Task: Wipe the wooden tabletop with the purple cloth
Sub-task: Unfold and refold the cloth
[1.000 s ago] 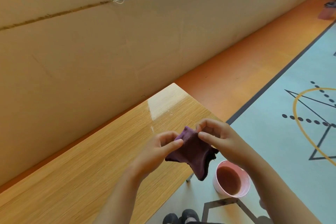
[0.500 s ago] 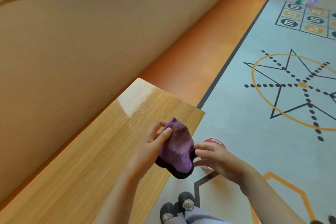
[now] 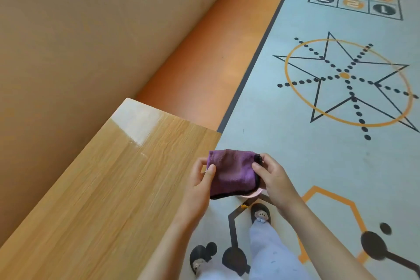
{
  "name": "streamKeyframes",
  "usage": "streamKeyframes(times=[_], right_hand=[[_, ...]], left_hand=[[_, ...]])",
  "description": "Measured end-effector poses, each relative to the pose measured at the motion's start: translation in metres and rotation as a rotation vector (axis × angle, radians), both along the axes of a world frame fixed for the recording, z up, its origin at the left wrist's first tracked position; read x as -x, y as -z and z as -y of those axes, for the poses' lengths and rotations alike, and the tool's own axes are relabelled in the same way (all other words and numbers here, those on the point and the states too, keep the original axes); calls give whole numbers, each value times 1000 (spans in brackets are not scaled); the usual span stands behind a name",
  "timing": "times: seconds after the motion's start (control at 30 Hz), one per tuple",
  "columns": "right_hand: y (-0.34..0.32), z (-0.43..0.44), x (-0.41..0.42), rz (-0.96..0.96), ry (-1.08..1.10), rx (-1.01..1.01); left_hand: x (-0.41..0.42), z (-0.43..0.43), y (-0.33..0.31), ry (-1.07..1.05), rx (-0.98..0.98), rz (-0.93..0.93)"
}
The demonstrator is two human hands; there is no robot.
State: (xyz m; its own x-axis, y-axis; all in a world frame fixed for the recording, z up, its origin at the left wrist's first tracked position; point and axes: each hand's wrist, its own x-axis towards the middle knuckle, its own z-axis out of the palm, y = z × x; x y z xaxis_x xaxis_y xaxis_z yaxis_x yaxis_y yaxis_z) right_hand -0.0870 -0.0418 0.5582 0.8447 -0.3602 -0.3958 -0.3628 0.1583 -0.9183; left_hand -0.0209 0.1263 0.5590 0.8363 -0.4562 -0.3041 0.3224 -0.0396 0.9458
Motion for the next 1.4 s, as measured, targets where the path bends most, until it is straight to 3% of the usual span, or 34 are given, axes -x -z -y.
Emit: streamKeyframes(times=[0.1,0.27,0.5,0.6,0.7,0.83,1.0,1.4], right_hand=[[7,35,1,-42,-44,-95],[39,103,-12,-117,-209,-50],[139,155,-49,-254,-434,-10],[192,162,-60,-358,-418,-147],[245,166,-63,-436,-414,-226],[332,160,-59,-490,-524,-111],[431,140,-52,-519,-432,44],[595,114,-80,-448,-263,31]], left_hand=[[-1,37,14,18,19,-76],[1,92,48,-41,2,-293],[-1,145,124,-339,-236,-444],[-6,151,177,-404,-303,-527],[-15,153,237,-317,-400,-582],[-25,155,317,-170,-484,-603],[-32,153,409,-205,-534,-687],[-46,148,577,-355,-638,-684]])
